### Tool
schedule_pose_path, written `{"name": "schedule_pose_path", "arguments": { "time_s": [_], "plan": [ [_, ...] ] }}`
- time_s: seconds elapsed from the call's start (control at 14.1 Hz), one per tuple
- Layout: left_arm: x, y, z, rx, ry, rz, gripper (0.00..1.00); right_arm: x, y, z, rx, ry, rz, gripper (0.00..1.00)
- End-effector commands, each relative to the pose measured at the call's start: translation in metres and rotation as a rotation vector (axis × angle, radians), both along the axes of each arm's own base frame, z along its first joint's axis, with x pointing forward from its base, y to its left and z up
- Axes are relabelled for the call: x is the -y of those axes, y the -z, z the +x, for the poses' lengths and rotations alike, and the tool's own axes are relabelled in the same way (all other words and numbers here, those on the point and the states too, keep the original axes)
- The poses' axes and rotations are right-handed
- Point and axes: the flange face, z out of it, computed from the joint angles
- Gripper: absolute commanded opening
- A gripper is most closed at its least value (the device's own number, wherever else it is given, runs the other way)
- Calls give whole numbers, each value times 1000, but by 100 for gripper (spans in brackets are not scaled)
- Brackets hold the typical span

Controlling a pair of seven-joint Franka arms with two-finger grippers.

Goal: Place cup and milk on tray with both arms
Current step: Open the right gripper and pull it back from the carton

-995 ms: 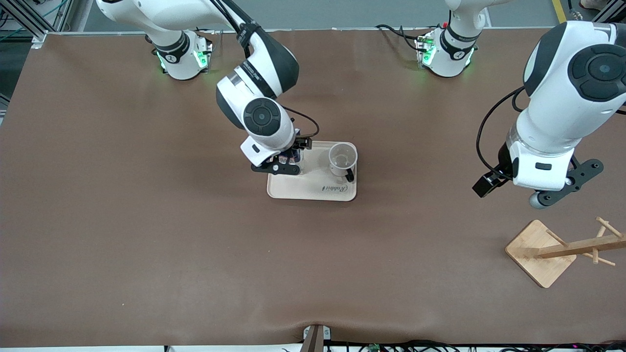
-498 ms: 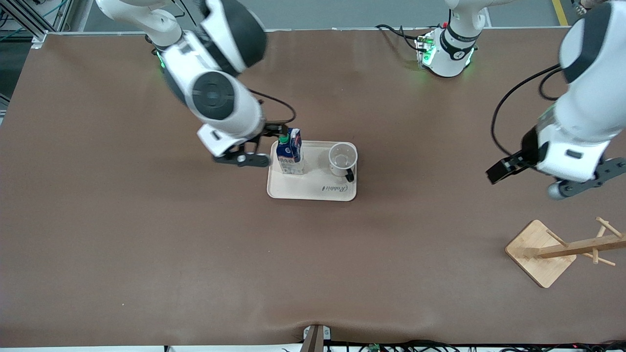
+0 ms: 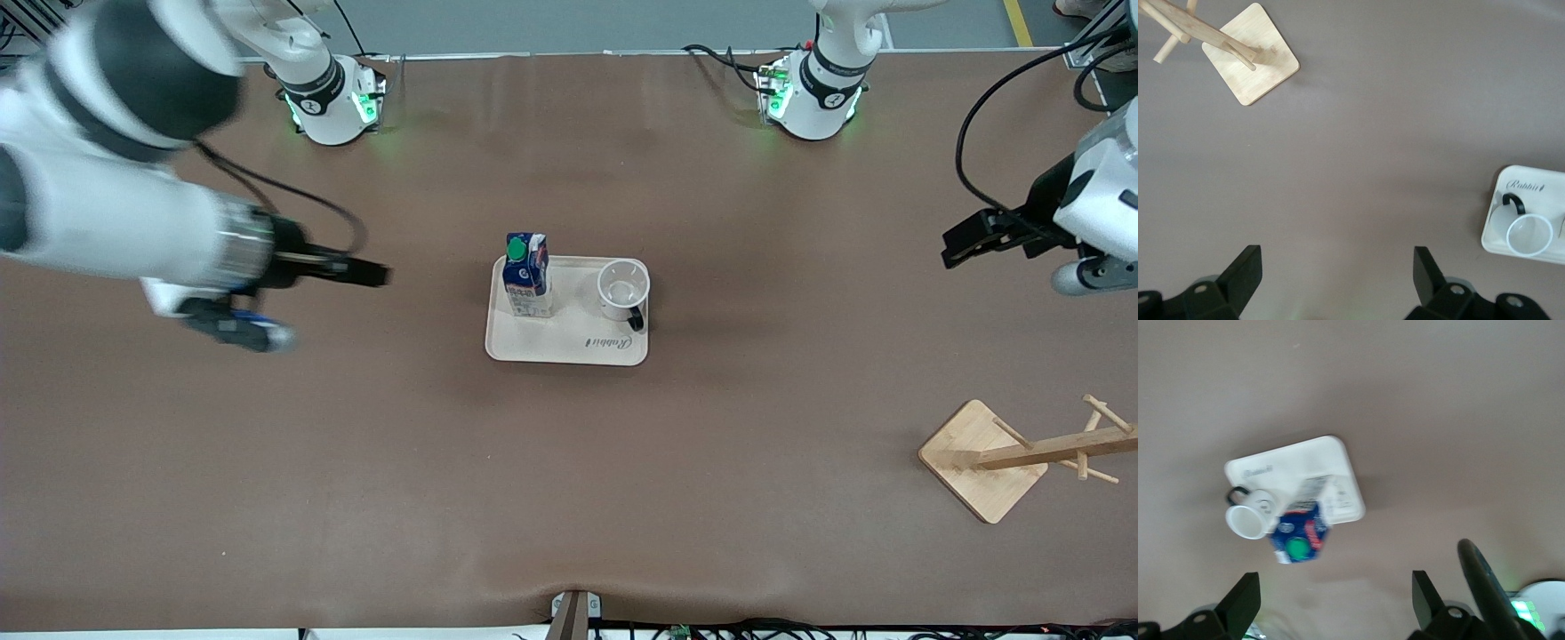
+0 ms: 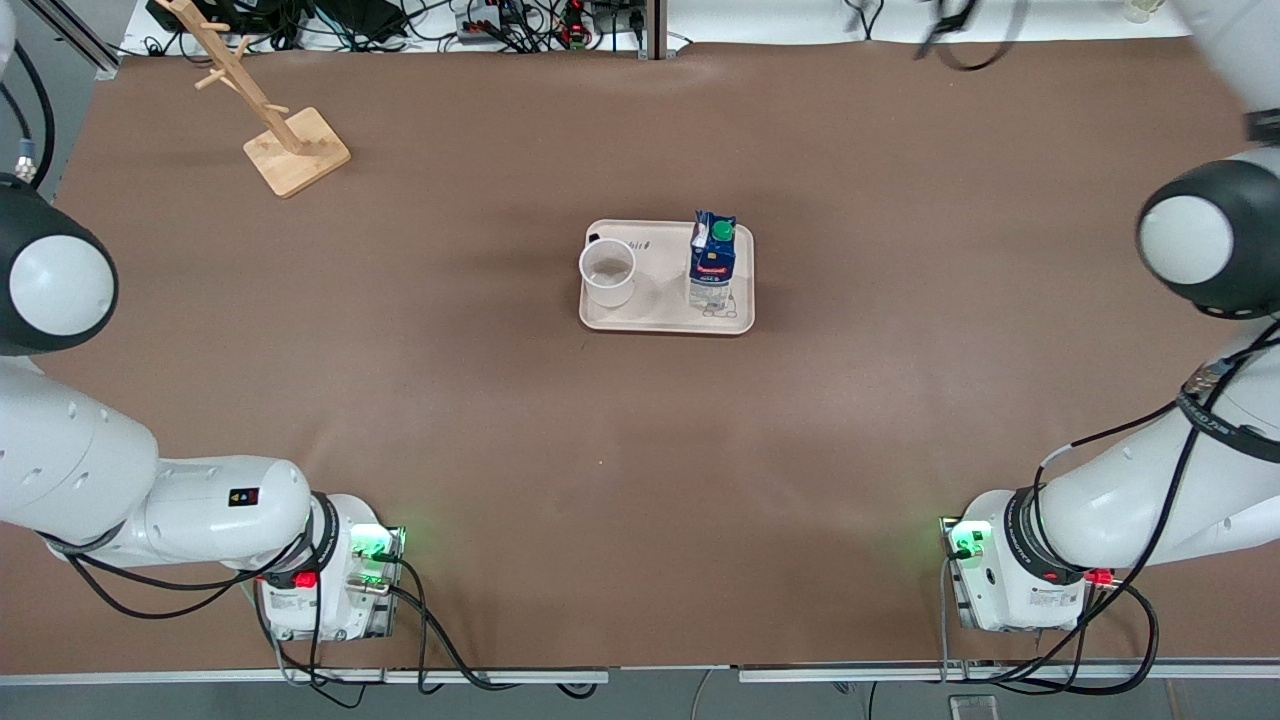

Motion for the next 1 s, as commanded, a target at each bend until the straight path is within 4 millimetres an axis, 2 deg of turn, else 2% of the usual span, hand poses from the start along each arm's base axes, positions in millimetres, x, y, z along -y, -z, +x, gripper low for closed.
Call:
{"name": "schedule_pose_path", "arguments": {
  "time_s": [0.0,0.07,0.14,0.21,0.28,0.36,0.43,0.64,0.78,0.92],
  "plan": [
    [-1,-18,-30,-27,16,7,100,74,-7,1,38,-81,-145,100],
    [-3,-18,-36,-30,19,9,100,96,-15,1,65,-96,-152,100],
    [-3,-21,-41,-24,22,10,100,115,-34,-11,91,-101,-150,100],
    [-3,-21,-45,-21,23,10,100,129,-41,-20,103,-102,-149,100],
    [-4,-20,-50,-8,27,6,100,137,-57,-31,134,-105,-152,100],
    [-6,-16,-56,1,23,0,100,136,-68,-44,152,-125,-177,100],
    [-5,-14,-62,13,26,1,100,136,-69,-61,155,-133,-215,100],
    [-7,-15,-71,22,45,-1,100,128,-48,-101,225,-132,-248,100],
    [-3,-18,-74,30,52,1,100,114,-43,-110,222,-194,-242,100],
    [-5,-19,-73,31,52,0,100,119,-51,-108,253,-364,-210,100]
  ]
}}
